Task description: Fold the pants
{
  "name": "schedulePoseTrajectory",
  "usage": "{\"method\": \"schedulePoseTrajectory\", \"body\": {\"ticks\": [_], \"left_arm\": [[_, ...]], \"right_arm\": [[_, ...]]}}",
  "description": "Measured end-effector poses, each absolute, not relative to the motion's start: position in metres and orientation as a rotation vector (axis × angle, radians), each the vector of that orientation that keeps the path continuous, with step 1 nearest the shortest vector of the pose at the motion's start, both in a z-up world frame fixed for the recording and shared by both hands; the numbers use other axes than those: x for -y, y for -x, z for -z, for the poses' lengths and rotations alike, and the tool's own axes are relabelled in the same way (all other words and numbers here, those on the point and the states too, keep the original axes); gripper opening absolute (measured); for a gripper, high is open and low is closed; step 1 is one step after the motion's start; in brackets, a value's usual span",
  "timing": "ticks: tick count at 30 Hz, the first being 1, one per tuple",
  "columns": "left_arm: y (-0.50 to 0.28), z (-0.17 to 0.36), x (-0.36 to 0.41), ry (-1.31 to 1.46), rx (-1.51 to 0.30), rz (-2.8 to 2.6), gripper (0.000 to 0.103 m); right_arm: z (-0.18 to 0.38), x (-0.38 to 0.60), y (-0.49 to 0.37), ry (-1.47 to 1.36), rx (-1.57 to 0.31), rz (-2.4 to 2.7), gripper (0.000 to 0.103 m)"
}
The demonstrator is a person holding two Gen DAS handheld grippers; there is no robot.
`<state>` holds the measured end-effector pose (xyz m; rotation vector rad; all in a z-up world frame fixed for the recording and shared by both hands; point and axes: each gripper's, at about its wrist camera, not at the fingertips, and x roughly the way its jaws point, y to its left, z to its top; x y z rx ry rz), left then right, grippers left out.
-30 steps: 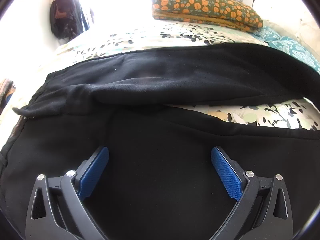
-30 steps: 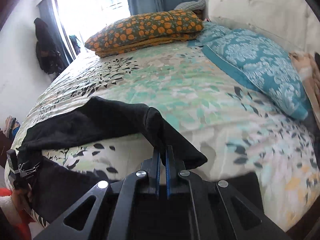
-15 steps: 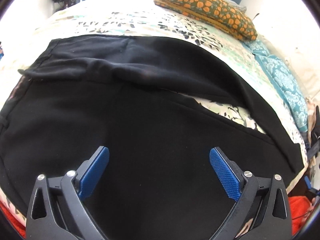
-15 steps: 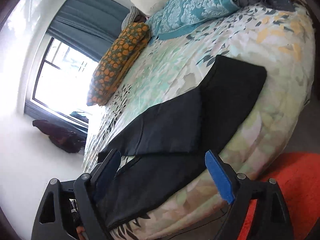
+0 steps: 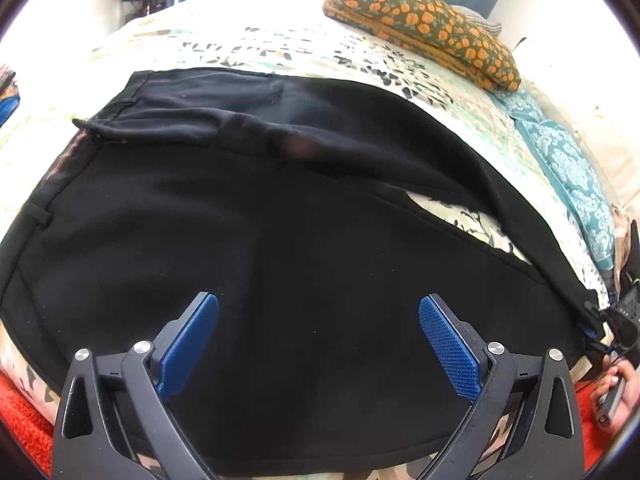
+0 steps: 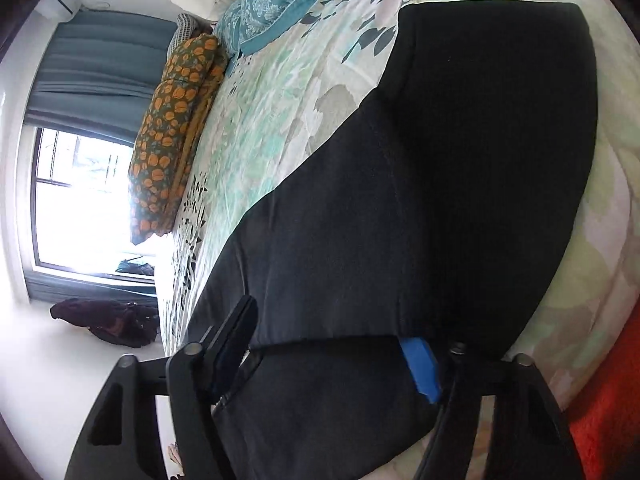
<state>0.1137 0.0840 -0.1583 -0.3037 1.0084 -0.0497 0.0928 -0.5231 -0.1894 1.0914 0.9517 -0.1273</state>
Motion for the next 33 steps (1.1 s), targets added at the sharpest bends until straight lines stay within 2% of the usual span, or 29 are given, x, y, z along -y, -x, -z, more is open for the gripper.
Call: {"method": "schedulePoseTrajectory", "body": {"ticks": [1, 2, 6, 11, 18, 26, 27, 28, 30, 33], "left_arm": [[-0.118, 0.158, -0.082, 0.305, -1.026, 0.055, 0.101], [-0.123, 0.156, -0.081, 0.304, -1.038, 0.059, 0.101], [-0.158, 0.140, -0.076, 0.315, -1.045, 0.067, 0.101], [-0.242, 0.131, -0.076, 0.418, -1.080, 0.074, 0.101], [-0.351, 0.151, -0.077, 0.656, -1.137, 0.026, 0.101], [-0.395, 0.181, -0.061, 0.716, -1.147, -0.022, 0.097], [-0.396, 0.178, -0.061, 0.716, -1.119, -0.013, 0.078], [-0.398, 0.178, -0.061, 0.713, -1.117, -0.001, 0.004], [-0.396, 0.182, -0.068, 0.728, -1.153, 0.001, 0.005], [-0.378, 0.164, -0.080, 0.738, -1.101, 0.050, 0.004]], "right_arm": [[0.188, 0.523, -0.095, -1.044, -0.951, 0.125, 0.008], [0.184, 0.522, -0.093, -1.009, -0.932, 0.117, 0.006], [0.160, 0.520, -0.088, -0.931, -0.821, 0.038, 0.006], [0.137, 0.514, -0.097, -0.787, -0.770, -0.033, 0.006], [0.153, 0.540, -0.086, -0.918, -0.781, -0.039, 0.006], [0.145, 0.548, -0.080, -0.916, -0.747, -0.072, 0.006], [0.141, 0.549, -0.077, -0.914, -0.730, -0.079, 0.006], [0.137, 0.551, -0.075, -0.917, -0.713, -0.085, 0.006], [0.131, 0.555, -0.069, -0.933, -0.687, -0.091, 0.006], [0.128, 0.559, -0.076, -0.938, -0.703, -0.090, 0.006]]}}
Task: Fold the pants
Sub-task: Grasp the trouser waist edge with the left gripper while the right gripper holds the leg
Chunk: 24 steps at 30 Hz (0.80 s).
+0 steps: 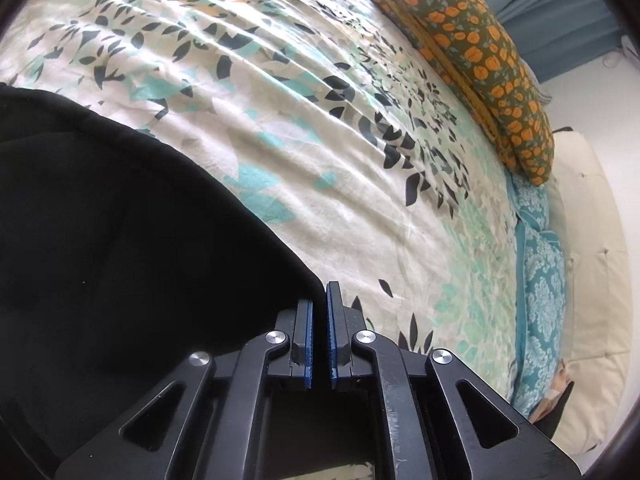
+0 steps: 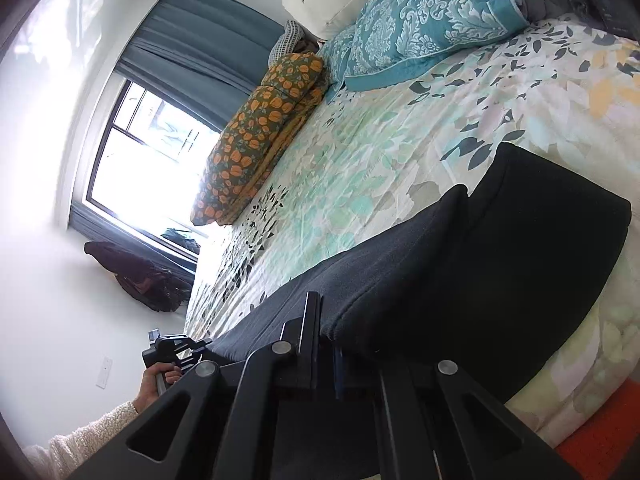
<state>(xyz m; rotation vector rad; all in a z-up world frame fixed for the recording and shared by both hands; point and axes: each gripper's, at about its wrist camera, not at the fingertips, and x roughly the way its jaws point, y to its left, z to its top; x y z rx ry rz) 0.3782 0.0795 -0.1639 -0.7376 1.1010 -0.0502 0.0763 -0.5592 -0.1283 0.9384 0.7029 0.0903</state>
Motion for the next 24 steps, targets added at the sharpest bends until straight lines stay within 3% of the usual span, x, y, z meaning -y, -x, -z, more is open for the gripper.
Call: {"method": "schedulePoseTrajectory", "body": {"ticks": [4, 8, 10, 15, 20, 24], "left_arm": [[-0.334, 0.098, -0.097, 0.772, -0.951, 0.122, 0.004], [-0.229, 0.041, -0.121, 0.679, -0.756, 0.160, 0.004], [-0.170, 0.056, -0.124, 0.650, -0.757, 0.144, 0.006], [-0.091, 0.162, -0.106, 0.618, -0.998, 0.061, 0.004], [-0.076, 0.175, -0.094, 0.613, -1.019, 0.072, 0.004], [-0.073, 0.162, -0.075, 0.567, -1.011, 0.136, 0.004]], "right_arm": [[0.090, 0.565, -0.103, -0.873, -0.656, -0.140, 0.006], [0.035, 0.576, -0.101, -0.802, -0.557, -0.262, 0.006], [0.049, 0.586, -0.097, -0.812, -0.642, -0.245, 0.006], [0.171, 0.587, -0.085, -0.791, -1.107, 0.038, 0.006], [0.158, 0.572, -0.081, -0.599, -1.097, 0.120, 0.006], [0.151, 0.595, -0.070, -0.661, -1.062, 0.221, 0.006]]}}
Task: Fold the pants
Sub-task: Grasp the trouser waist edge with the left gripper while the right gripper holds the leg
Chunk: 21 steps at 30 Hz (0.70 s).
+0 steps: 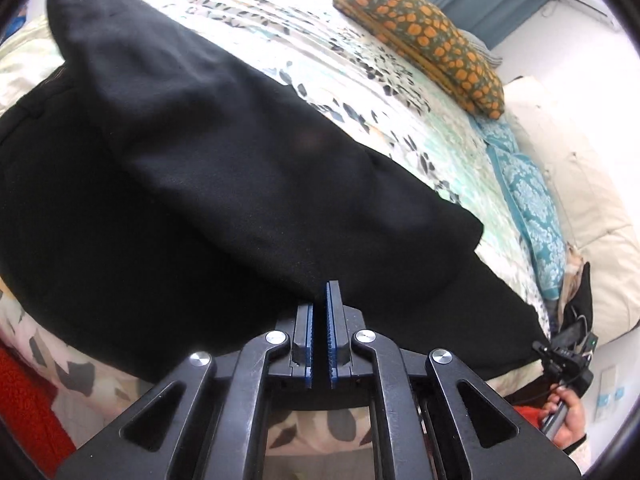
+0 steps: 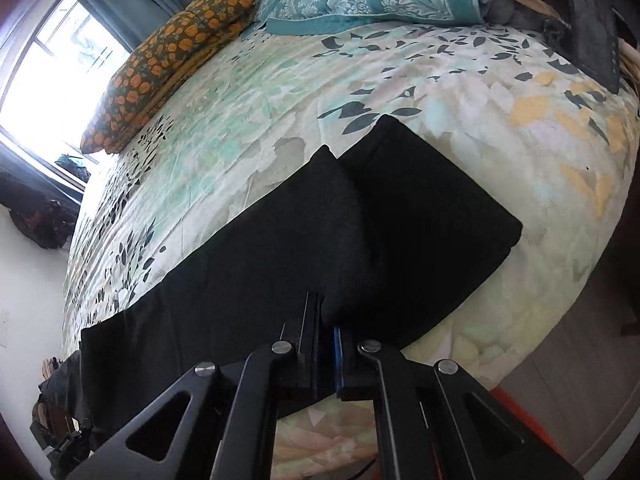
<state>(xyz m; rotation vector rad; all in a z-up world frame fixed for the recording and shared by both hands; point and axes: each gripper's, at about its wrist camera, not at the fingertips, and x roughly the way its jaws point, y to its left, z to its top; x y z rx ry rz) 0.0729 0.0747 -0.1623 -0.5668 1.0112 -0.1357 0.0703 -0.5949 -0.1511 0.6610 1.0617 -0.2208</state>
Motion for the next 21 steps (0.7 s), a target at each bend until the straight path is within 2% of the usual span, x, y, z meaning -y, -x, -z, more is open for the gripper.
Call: {"method": "schedulePoseTrajectory", "body": {"ticks": [5, 21], "left_arm": [[-0.069, 0.164, -0.054, 0.517, -1.044, 0.177, 0.004], [-0.061, 0.183, -0.052, 0.505, -1.136, 0.189, 0.004]], "right_arm": [[0.167, 0.624, -0.066, -0.739, -1.083, 0.306, 0.006], [0.165, 0.629, -0.056, -0.713, -1.053, 0.371, 0.006]]}}
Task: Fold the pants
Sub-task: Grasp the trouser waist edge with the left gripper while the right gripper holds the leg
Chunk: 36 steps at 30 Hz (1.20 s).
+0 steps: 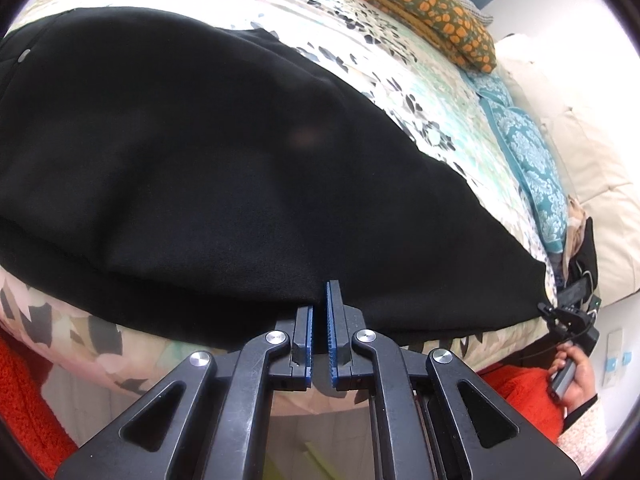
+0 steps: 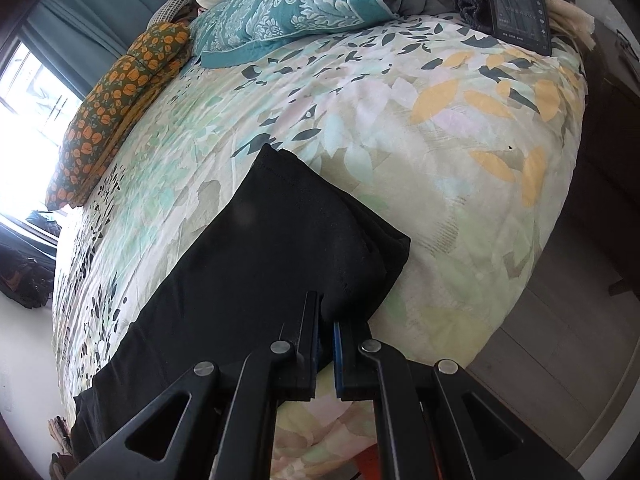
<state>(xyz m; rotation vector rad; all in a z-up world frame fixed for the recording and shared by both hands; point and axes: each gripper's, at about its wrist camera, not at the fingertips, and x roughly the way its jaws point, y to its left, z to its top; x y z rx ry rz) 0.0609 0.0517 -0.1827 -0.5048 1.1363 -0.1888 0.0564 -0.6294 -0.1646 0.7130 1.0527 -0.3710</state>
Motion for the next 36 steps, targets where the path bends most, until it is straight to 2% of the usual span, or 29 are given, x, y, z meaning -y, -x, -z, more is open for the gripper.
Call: {"method": "schedulePoseTrajectory", "body": {"ticks": [36], "left_arm": [[-0.049, 0.190, -0.038, 0.393, -1.169, 0.207, 0.005]], "right_arm": [[0.163, 0.625, -0.054, -0.673, -1.047, 0.442, 0.005]]}}
